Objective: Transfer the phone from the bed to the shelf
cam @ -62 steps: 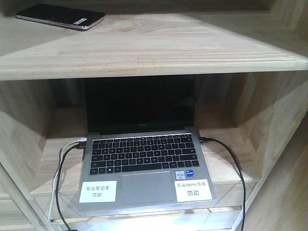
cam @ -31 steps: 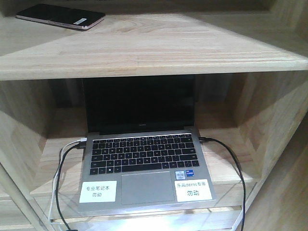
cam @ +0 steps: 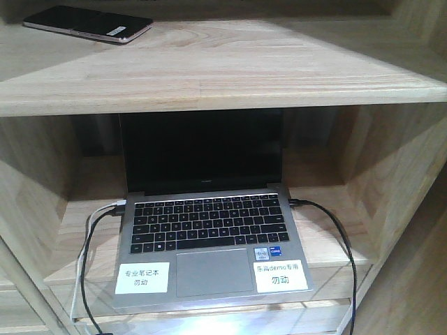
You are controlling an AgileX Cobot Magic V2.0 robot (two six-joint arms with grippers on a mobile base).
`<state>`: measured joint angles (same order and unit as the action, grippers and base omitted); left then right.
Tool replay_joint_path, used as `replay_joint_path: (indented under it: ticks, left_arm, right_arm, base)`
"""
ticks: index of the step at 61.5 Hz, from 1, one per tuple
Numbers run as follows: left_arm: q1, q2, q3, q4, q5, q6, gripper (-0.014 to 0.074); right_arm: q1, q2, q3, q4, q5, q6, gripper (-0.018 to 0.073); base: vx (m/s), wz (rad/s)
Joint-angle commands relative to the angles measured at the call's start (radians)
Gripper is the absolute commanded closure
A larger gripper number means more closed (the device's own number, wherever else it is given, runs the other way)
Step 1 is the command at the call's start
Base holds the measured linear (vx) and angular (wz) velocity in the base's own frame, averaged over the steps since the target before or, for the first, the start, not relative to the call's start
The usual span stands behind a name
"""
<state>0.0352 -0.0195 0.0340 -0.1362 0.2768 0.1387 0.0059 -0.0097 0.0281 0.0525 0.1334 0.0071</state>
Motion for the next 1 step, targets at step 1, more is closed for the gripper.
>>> replay_joint_path:
  ticks: [1]
  left_arm:
    - [0.002, -0.007, 0.002, -0.01, -0.073, -0.004, 0.0596]
  right_arm:
    - [-0.003, -0.008, 0.007, -0.011, -0.081, -0.007, 0.0564]
  base:
    - [0.0, 0.0]
